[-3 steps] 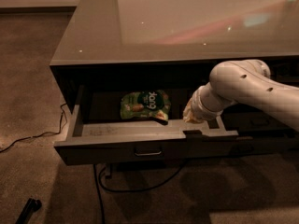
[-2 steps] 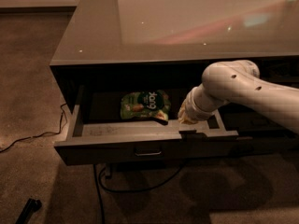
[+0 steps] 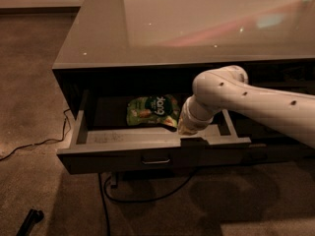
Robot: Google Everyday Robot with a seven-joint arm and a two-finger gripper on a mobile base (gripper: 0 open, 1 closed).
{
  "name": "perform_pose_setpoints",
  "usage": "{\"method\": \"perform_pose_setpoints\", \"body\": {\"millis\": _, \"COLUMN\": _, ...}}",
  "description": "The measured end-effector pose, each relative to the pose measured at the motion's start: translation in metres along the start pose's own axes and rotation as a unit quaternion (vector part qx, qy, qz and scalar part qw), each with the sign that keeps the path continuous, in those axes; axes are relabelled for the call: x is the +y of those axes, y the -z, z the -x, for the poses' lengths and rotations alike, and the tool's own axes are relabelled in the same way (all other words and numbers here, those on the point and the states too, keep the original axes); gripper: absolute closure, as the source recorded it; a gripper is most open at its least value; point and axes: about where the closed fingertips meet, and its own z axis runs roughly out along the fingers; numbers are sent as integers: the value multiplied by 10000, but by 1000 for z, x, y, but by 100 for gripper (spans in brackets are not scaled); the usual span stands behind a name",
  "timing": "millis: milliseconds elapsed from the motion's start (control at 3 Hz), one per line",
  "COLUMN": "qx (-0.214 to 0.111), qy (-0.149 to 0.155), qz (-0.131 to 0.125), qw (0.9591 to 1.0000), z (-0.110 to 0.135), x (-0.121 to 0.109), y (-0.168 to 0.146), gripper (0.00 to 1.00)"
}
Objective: Open top drawer
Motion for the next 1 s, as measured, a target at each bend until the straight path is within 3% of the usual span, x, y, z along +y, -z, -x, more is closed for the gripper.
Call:
{"method": "perform_pose_setpoints", "body": {"millis": 667, "qx": 559, "qy": 4, "qz": 533, "qw": 9970, "z": -24, "x": 18, "y": -24, "gripper": 100}}
{"method": "perform_pose_setpoints", "body": {"millis": 1000, "qx": 957, "qy": -315, "qz": 714, "qw": 9923, "z": -50, "x": 26, "y": -16, "gripper": 100}}
